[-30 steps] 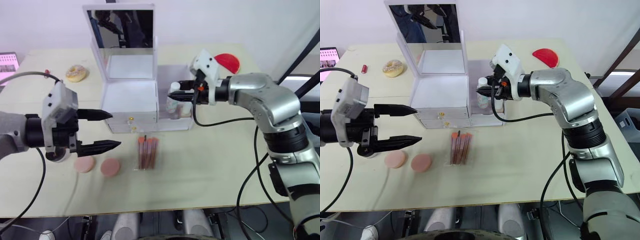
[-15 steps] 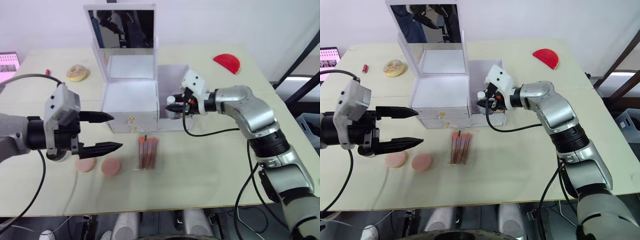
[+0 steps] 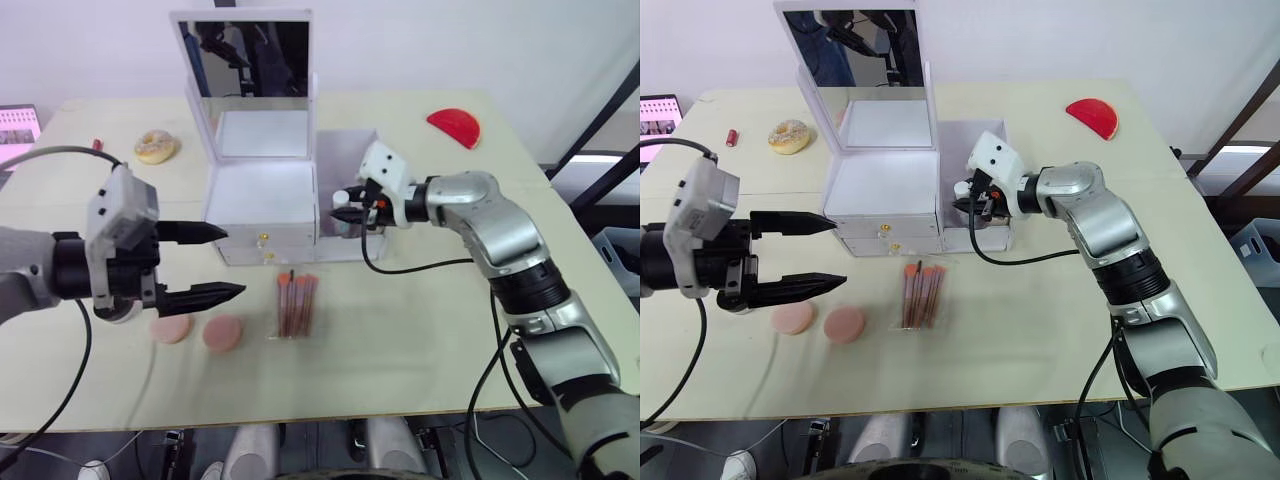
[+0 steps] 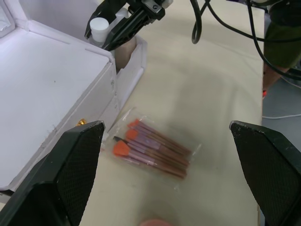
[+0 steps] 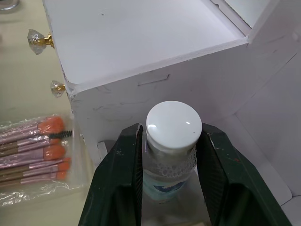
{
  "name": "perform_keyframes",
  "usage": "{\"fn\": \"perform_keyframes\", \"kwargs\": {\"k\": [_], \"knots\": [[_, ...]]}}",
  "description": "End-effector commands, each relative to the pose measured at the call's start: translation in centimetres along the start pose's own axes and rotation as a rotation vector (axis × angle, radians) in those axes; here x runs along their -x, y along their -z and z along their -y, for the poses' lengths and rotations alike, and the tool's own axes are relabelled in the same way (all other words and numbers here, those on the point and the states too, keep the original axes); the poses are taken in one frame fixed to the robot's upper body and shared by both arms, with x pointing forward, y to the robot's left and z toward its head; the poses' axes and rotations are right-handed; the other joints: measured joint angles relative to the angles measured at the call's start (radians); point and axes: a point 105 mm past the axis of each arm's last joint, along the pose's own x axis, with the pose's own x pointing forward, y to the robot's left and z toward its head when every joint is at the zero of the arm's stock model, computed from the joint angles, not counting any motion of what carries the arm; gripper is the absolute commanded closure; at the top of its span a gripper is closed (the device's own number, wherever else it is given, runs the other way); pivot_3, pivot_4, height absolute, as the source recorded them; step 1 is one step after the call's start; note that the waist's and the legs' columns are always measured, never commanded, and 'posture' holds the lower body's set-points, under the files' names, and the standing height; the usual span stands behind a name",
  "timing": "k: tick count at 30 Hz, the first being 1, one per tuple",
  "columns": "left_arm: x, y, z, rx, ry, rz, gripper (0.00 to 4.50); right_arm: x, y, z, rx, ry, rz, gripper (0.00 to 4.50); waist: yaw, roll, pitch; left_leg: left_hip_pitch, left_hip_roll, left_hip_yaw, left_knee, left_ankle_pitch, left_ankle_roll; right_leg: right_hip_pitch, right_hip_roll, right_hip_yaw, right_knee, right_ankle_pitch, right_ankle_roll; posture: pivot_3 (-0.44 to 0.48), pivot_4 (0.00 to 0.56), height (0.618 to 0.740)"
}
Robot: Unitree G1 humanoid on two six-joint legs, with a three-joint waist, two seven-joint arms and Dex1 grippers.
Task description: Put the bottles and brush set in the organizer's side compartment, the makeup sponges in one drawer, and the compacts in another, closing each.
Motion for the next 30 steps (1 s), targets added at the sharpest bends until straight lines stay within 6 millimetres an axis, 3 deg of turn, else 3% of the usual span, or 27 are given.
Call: {"fn": "perform_keyframes", "kwargs": {"k": [1,7,14,21,30], "knots": [[0.4,-0.8,0.1,-0.037,-0.015,0.009,0.0,0.0,0.6,-0.4,-0.008,-0.008,-0.02,3.4,0.0,0.0,0.0,0.0,0.0,0.0,0.0,0.0,0.0,0.0,0.0,0.0,0.0,0.0,0.0,0.0,0.15,0.739],[0.4,-0.8,0.1,-0.037,-0.015,0.009,0.0,0.0,0.8,-0.5,-0.011,-0.008,-0.025,3.4,0.0,0.0,0.0,0.0,0.0,0.0,0.0,0.0,0.0,0.0,0.0,0.0,0.0,0.0,0.0,0.0,0.15,0.739],[0.3,-0.8,0.1,-0.035,-0.014,0.012,0.0,0.1,0.6,-0.5,-0.012,-0.003,-0.019,0.01,0.004,0.0,0.0,0.0,0.0,0.0,0.0,0.0,0.0,0.0,0.0,0.0,0.0,0.0,0.0,0.0,0.15,0.739],[0.2,-0.8,0.1,-0.034,-0.014,0.013,0.0,1.0,-0.6,0.0,0.004,0.019,0.011,0.01,-0.004,0.0,0.0,0.0,0.0,0.0,-0.001,0.0,0.0,-0.001,0.0,0.0,0.0,0.0,0.0,0.0,0.15,0.739],[0.5,-0.5,-0.3,-0.022,-0.034,0.017,0.0,5.0,-3.8,0.6,-0.011,0.045,0.101,0.01,0.002,0.0,0.0,-0.001,0.0,0.0,-0.001,0.0,0.0,-0.001,0.0,0.0,0.0,0.0,0.0,0.0,0.15,0.739]]}}
